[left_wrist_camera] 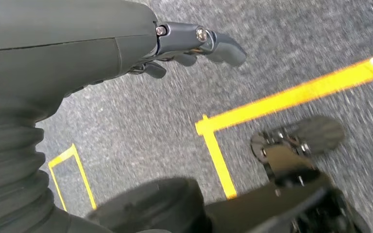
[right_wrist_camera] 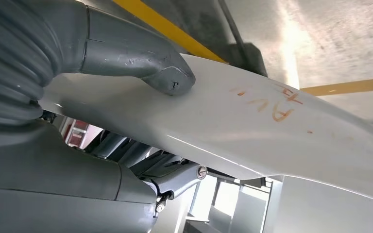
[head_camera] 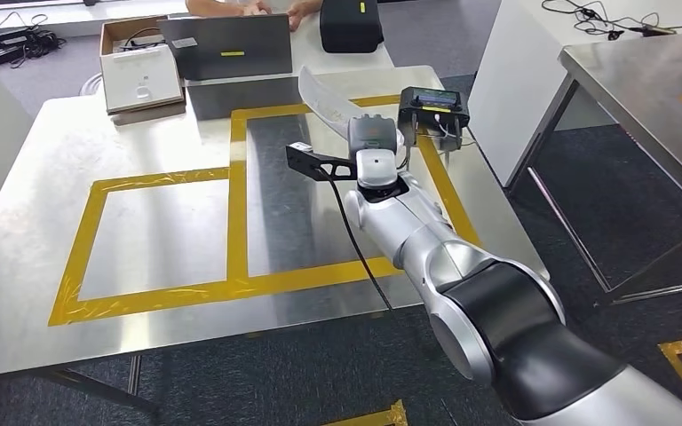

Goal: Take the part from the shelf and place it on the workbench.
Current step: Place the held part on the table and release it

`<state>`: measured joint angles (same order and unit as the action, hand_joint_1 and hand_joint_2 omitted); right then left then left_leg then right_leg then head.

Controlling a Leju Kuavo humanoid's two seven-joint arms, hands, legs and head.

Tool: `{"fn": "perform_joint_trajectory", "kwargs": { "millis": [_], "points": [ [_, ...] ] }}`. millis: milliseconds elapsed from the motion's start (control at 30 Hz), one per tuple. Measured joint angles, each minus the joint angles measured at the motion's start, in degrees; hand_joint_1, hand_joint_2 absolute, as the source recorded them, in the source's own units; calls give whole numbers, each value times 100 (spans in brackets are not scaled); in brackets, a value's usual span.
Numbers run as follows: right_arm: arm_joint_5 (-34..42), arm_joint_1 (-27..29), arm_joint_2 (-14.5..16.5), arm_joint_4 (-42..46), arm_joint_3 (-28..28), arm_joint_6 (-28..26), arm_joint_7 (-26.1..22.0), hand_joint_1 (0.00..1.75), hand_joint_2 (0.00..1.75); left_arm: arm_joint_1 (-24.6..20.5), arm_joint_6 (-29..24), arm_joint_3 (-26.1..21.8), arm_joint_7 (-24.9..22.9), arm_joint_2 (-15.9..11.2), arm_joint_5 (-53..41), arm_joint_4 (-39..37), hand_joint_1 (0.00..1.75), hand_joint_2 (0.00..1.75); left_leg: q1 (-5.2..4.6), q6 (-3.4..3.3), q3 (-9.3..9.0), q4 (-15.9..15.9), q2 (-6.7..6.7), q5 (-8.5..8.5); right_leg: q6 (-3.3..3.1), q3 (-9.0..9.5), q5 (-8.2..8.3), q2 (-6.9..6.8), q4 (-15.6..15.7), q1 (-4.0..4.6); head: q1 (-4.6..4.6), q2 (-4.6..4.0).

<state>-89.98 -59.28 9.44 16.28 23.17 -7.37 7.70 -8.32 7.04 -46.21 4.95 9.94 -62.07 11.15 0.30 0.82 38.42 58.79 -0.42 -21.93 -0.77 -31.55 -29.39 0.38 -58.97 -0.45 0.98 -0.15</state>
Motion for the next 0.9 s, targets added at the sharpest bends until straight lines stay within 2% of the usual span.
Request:
{"fn": "perform_joint_trajectory", "kwargs": {
  "millis": [67, 167, 367, 567, 900],
  "points": [
    [1, -5, 0, 0, 0, -1, 4, 175, 175, -7, -1, 0, 0, 1, -2, 1, 0, 175, -9, -19, 2, -2, -17, -14, -17, 24, 1, -12, 46, -2, 2, 0],
    [0, -18, 0, 0, 0, -2, 16, 175, 175, -13, -1, 0, -1, 10, -10, 1, 0, 175, -11, -61, -3, -3, -23, -40, -4, 61, -4, -17, 109, -1, 3, 0],
    [1, -24, -2, 0, 1, 3, 23, 175, 175, -15, -1, 0, 2, 18, -17, 2, 0, 175, -13, -104, -9, -2, -18, -44, 89, 83, 12, -19, 160, -3, 2, 0],
    [1, 4, -2, 0, 51, 39, -9, 175, 175, -16, -1, 0, 1, 18, -12, 2, 0, 175, -12, -111, -21, -2, -15, -36, 121, 90, 24, -19, 160, -2, 1, 0],
    [1, 112, 0, -2, 143, 74, 5, 175, 175, -21, -1, 0, -3, 20, -17, 2, 0, 175, -11, -107, -37, -14, -14, -34, 123, 104, 23, -18, 159, 0, 0, 0]
  ]
}}
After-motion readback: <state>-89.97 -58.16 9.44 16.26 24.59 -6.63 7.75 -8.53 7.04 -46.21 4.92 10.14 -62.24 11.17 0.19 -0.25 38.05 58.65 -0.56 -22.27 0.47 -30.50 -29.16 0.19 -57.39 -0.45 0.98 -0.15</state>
